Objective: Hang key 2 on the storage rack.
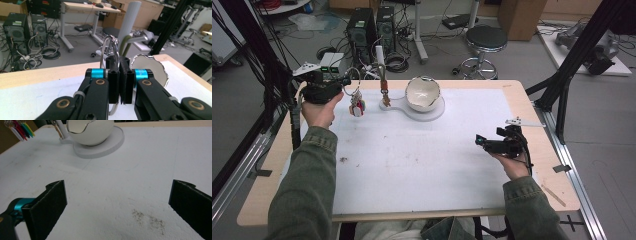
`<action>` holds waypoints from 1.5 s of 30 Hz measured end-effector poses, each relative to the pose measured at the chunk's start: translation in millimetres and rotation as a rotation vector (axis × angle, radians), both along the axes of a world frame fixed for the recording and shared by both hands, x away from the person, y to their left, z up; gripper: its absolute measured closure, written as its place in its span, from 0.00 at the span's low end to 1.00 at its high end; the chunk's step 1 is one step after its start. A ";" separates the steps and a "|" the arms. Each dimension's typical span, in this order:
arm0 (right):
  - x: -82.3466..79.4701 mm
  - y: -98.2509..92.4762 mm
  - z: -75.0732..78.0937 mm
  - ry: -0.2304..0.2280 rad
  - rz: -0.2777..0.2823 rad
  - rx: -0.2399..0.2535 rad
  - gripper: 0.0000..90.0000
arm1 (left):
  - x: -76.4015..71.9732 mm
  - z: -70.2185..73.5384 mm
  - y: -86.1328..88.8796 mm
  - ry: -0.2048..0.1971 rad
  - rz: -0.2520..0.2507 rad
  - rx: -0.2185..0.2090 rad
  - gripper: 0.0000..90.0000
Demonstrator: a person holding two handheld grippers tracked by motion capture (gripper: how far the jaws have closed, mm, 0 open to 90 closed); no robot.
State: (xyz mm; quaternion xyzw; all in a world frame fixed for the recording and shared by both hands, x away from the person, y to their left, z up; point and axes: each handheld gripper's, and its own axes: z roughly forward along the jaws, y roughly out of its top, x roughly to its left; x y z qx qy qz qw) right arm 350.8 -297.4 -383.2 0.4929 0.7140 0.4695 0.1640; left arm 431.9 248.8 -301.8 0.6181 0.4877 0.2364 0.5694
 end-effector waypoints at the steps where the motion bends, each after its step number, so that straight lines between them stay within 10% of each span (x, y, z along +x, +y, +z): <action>1: -0.8 -1.3 -1.8 0.002 -0.004 0.000 0.01 | 0.8 -0.5 0.2 0.002 0.006 -0.003 0.96; 8: -7.0 -11.3 -11.4 -0.005 -0.038 0.006 0.01 | 6.1 -2.7 1.0 0.023 0.028 -0.055 0.96; 32: -30.4 -27.0 -27.0 -0.053 -0.103 0.002 0.01 | 46.6 -1.8 -9.7 0.105 0.075 0.006 0.96; 45: -49.7 -25.8 -25.2 -0.217 -0.084 -0.026 0.01 | 49.1 -2.3 -10.7 0.106 0.077 0.000 0.96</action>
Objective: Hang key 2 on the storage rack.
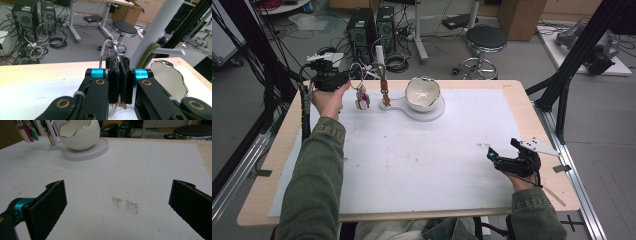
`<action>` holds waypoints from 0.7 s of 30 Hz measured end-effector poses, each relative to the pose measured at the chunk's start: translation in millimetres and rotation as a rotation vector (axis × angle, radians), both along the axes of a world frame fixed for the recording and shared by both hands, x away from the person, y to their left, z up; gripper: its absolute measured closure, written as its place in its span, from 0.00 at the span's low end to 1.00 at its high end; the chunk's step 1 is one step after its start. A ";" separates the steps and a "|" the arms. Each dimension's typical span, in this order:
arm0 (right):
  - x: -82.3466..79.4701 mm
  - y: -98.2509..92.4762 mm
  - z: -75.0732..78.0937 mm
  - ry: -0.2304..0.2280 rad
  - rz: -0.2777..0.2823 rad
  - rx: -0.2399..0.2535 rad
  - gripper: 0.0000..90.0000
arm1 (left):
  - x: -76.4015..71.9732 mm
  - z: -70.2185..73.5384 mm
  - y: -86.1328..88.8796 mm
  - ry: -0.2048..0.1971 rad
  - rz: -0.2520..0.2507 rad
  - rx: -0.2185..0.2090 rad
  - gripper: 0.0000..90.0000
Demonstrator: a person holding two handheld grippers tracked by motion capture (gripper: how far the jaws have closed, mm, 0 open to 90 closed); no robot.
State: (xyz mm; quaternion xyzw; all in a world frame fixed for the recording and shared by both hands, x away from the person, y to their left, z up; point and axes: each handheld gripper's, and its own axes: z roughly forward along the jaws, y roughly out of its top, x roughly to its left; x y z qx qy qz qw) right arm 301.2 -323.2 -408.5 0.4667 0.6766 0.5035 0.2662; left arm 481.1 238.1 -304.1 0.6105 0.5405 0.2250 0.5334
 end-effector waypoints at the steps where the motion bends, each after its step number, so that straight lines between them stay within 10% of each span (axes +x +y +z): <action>1: -0.9 0.3 0.2 -0.009 0.004 -0.003 0.01 | 0.6 0.6 -0.8 0.008 -0.001 0.005 0.96; 21: -0.6 -4.9 -4.1 0.019 -0.024 0.021 0.01 | 5.7 0.6 -36.5 0.035 -0.086 0.119 0.96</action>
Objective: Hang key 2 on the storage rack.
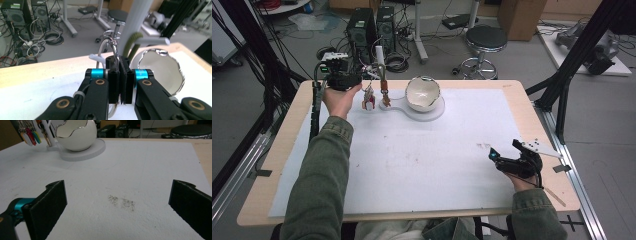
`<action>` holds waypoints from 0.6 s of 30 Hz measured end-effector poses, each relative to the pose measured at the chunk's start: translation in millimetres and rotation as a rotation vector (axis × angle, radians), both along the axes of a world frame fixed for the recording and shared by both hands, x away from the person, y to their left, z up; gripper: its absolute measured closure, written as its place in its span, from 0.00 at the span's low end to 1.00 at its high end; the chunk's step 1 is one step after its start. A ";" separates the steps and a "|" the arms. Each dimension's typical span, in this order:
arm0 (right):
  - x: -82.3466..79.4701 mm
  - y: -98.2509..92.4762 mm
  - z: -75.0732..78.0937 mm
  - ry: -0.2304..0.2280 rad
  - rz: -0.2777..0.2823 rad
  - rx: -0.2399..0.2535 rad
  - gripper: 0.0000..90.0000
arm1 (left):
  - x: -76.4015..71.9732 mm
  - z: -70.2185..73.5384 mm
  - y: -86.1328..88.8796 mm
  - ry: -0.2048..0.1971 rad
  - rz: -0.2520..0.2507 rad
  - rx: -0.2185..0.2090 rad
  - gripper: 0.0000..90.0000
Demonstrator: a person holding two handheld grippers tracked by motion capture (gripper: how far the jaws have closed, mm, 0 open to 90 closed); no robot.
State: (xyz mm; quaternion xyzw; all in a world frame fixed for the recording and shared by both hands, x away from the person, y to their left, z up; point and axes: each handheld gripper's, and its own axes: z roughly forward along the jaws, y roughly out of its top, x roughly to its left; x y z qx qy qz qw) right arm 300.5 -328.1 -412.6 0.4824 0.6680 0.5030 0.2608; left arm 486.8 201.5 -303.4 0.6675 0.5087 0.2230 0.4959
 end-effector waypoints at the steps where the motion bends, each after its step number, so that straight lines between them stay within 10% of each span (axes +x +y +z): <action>1: 0.5 -0.2 -0.3 -0.003 0.005 -0.003 0.01 | 0.2 -0.9 -1.8 0.004 -0.004 0.010 0.96; 18: 0.5 1.1 -0.2 -0.002 0.014 0.003 0.01 | 10.1 -16.6 -12.0 0.056 -0.051 0.037 0.94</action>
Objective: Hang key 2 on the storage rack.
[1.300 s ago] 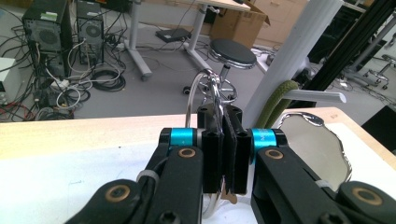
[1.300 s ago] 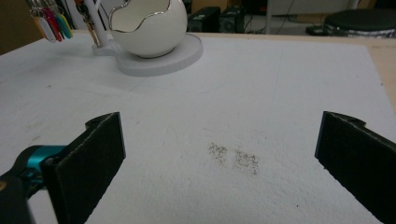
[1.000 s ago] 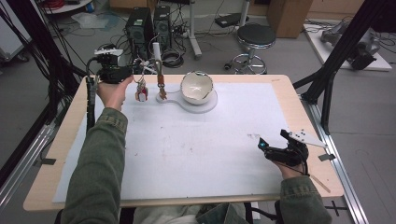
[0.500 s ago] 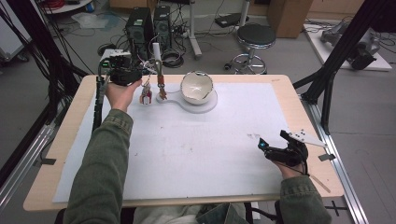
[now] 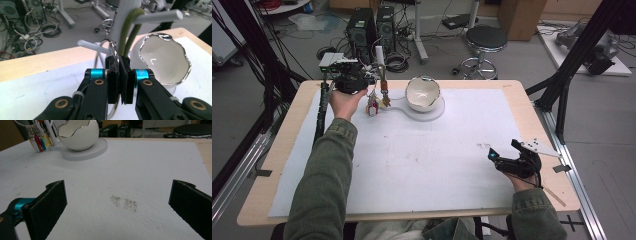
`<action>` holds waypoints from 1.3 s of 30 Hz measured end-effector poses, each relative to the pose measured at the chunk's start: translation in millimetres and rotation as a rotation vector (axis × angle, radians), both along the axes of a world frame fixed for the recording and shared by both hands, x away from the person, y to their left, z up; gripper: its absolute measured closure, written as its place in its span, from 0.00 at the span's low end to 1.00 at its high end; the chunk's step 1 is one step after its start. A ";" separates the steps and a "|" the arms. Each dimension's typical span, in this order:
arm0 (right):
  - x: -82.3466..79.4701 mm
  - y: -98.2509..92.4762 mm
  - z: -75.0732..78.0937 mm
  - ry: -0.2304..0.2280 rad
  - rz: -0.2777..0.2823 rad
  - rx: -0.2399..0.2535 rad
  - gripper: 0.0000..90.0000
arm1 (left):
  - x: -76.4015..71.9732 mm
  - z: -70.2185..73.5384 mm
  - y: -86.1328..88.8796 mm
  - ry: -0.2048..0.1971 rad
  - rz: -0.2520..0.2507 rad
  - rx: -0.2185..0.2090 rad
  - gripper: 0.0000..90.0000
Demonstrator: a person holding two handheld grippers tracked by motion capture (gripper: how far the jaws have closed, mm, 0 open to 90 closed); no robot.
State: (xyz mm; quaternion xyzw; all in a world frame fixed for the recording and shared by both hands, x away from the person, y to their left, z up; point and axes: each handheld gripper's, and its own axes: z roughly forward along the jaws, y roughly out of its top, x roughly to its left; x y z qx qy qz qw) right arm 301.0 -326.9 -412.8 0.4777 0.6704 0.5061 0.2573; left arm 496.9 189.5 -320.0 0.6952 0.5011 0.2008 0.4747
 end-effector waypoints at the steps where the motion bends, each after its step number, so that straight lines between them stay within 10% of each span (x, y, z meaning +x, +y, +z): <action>1: 0.1 -0.3 0.0 -0.002 0.000 -0.001 0.01 | 0.1 -0.8 -1.5 -0.003 -0.005 0.002 0.93; 10: 0.6 0.3 -0.6 0.007 0.012 0.006 0.01 | -9.5 3.4 11.9 -0.082 -0.004 -0.088 0.56; 13: 0.5 0.1 -0.3 0.000 0.009 0.005 0.01 | -17.7 3.0 14.1 -0.122 0.094 -0.021 0.39; 20: 0.8 1.1 -0.2 0.005 0.009 0.008 0.01 | -20.9 -1.3 31.3 -0.048 0.112 -0.097 0.02; 39: 1.0 1.4 0.0 0.007 0.007 0.010 0.01 | -43.3 -0.9 50.2 -0.103 0.110 -0.083 0.02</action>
